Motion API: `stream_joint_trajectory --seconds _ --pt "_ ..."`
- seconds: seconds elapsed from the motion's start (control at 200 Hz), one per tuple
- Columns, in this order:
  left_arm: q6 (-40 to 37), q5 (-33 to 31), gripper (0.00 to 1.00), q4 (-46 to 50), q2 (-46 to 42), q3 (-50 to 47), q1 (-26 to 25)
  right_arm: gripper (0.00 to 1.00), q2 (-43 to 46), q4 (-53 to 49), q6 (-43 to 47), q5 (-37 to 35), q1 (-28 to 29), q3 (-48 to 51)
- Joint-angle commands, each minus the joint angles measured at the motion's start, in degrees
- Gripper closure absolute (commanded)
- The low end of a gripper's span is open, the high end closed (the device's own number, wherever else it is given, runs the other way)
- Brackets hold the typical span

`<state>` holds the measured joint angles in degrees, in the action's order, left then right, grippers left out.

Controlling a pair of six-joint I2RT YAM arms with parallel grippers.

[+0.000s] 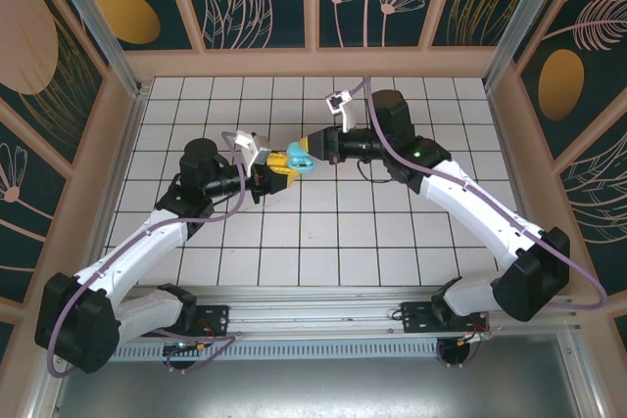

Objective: Insert the wireless bluetooth earbuds into the charging case

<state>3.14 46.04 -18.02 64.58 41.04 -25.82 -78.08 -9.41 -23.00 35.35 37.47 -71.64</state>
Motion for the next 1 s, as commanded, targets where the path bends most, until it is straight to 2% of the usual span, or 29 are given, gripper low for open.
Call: stream_joint_trajectory --seconds 0.0,0.51,0.991 --pt "0.8 1.2 1.00 -3.9 -0.9 0.9 -0.3 0.84 -0.5 2.7 -1.3 -0.3 1.3 1.2" --pt "1.1 0.2 1.00 -4.7 -0.9 0.9 -0.3 0.84 0.7 5.2 -5.3 1.2 3.1 3.3" --pt "0.4 -1.3 1.00 -5.1 -0.1 1.0 -0.2 0.83 -0.6 -0.4 -6.2 -0.7 5.0 -0.1"
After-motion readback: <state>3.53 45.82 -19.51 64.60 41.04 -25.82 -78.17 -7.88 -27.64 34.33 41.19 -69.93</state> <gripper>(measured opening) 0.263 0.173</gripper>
